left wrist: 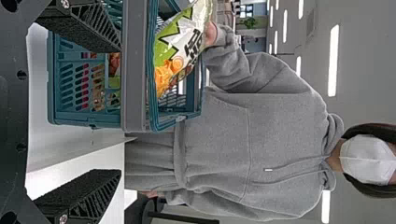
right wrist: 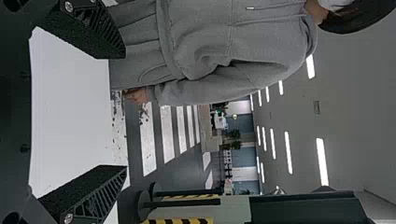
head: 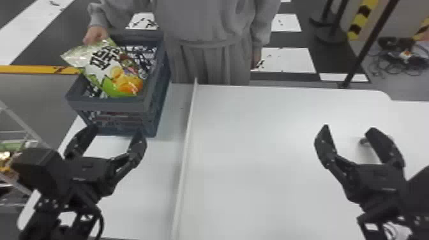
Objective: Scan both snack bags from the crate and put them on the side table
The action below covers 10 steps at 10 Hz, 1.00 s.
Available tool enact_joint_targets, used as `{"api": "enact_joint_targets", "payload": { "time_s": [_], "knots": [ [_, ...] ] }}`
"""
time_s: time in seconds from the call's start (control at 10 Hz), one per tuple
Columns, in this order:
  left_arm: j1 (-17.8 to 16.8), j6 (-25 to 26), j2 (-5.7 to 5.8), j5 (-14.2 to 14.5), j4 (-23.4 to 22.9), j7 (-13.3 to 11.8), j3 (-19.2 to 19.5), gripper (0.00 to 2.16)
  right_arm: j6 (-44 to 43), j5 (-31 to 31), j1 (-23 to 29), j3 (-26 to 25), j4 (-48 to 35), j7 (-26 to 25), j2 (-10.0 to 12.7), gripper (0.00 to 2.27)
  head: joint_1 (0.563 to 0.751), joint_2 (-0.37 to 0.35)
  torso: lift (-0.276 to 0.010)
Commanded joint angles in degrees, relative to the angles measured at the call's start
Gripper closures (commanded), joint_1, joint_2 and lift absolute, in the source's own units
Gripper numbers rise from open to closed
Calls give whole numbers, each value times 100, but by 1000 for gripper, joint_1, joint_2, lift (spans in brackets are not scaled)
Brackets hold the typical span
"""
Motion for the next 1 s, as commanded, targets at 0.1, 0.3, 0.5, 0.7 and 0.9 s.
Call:
{"api": "enact_joint_targets", "payload": {
  "time_s": [0.1, 0.3, 0.5, 0.7, 0.9],
  "knots": [
    [0, 0, 0, 13, 7, -5, 0, 70, 16, 3, -1, 1, 6, 0, 0, 83, 695, 43, -87],
    [0, 0, 0, 30, 7, -5, 0, 70, 33, 3, -1, 1, 6, 0, 9, 83, 695, 43, -87],
    [0, 0, 0, 39, 7, -5, 0, 73, 51, 3, -1, 1, 6, 0, 9, 83, 695, 43, -87],
    [0, 0, 0, 39, 7, -5, 9, 73, 51, 3, -1, 1, -3, 0, 18, 83, 695, 43, -87],
    [0, 0, 0, 39, 7, -5, 0, 73, 51, 3, 7, 1, -3, 0, 18, 83, 695, 44, -87]
  ]
}}
